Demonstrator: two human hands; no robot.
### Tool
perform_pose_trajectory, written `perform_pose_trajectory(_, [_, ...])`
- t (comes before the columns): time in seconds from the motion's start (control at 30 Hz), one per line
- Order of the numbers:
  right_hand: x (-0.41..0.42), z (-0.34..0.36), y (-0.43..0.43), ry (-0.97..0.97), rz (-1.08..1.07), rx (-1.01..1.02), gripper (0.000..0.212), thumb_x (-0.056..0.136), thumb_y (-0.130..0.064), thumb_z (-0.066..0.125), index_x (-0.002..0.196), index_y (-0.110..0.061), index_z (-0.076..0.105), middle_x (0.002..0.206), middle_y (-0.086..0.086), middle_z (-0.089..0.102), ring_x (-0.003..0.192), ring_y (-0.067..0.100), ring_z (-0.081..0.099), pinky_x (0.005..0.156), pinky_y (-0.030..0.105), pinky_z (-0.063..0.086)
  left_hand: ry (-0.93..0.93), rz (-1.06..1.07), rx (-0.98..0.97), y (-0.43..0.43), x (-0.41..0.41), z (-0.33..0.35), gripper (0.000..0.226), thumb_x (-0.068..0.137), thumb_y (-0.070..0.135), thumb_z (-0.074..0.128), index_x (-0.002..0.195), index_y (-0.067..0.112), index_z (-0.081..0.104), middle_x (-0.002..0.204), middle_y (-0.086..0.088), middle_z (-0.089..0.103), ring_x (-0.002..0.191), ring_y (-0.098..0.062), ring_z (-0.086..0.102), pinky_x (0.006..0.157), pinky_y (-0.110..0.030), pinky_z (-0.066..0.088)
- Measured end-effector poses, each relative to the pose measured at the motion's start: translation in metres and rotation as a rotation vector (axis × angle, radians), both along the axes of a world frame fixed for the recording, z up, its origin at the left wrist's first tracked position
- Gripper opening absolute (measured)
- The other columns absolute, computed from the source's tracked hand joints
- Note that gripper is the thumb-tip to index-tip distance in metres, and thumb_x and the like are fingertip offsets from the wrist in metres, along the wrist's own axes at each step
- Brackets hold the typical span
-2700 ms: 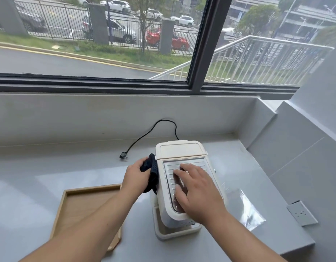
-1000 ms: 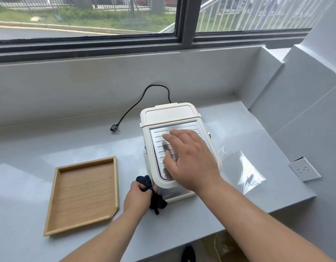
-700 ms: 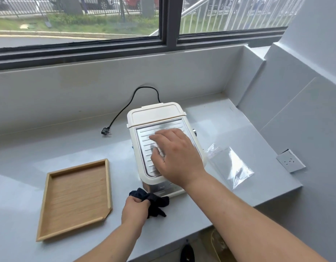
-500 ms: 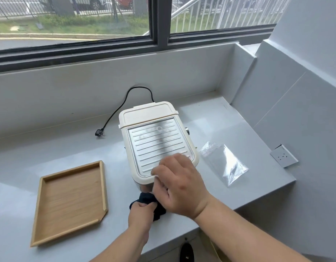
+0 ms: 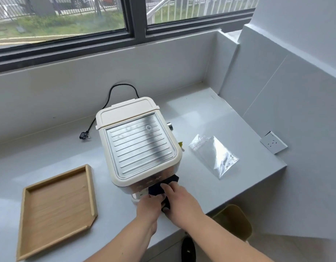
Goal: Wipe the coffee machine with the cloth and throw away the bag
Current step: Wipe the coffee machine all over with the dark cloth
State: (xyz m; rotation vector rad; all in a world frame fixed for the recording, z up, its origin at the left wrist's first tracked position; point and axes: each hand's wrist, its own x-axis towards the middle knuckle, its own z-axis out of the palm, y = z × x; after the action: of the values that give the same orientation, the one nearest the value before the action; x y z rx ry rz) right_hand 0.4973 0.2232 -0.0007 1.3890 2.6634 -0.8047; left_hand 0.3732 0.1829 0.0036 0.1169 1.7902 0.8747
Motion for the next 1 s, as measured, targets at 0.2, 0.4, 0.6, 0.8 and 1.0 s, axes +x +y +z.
perform_pose_trajectory(0.2, [-0.003,-0.009,0.016,0.074,-0.041,0.009,0.038,0.092,-0.027,0.063,0.128,-0.025,0.051,0.117,0.001,0.046,0.092,0.026,0.054,0.067,0.043,0.052,0.104,-0.204,-0.01,0.013,0.003,0.011,0.014,0.094,0.009,0.061,0.089,-0.002,0.068,0.084,-0.016,0.073,0.08,-0.032,0.066,0.067,-0.04,0.051])
perform_pose_trajectory(0.4, [0.013,-0.008,0.038,0.102,-0.06,-0.019,0.03,0.089,-0.016,0.055,0.119,-0.021,0.056,0.114,0.002,0.051,0.091,0.026,0.055,0.063,0.036,0.038,0.294,-0.475,-0.039,0.022,0.012,0.036,0.021,0.076,0.033,0.058,0.064,0.017,0.051,0.061,-0.004,0.056,0.061,-0.022,0.049,0.064,-0.034,0.039])
perform_pose_trajectory(0.6, [0.025,-0.007,0.058,0.102,-0.078,-0.023,0.013,0.082,-0.019,0.054,0.088,-0.027,0.047,0.089,-0.003,0.057,0.086,0.026,0.055,0.066,0.038,0.042,0.633,-0.8,-0.037,0.034,0.042,0.069,0.018,0.082,0.047,0.049,0.098,0.043,0.054,0.094,0.019,0.069,0.083,-0.002,0.062,0.059,-0.028,0.044])
perform_pose_trajectory(0.8, [0.04,-0.013,0.079,0.219,-0.31,-0.245,0.013,0.083,-0.031,0.048,0.093,-0.035,0.056,0.084,-0.012,0.062,0.08,0.016,0.061,0.058,0.027,0.04,0.82,-0.973,0.232,0.049,0.073,0.099,0.039,0.088,0.046,0.054,0.126,0.042,0.05,0.122,0.021,0.058,0.096,0.002,0.056,0.07,-0.021,0.044])
perform_pose_trajectory(1.0, [0.046,-0.008,0.095,0.404,-0.377,-0.306,0.027,0.083,-0.032,0.052,0.108,-0.031,0.064,0.115,0.011,0.074,0.106,0.031,0.071,0.088,0.041,0.058,1.069,-1.033,0.402,0.078,0.084,0.133,0.042,0.097,0.04,0.05,0.139,0.038,0.052,0.147,0.02,0.053,0.129,-0.005,0.051,0.096,-0.029,0.05])
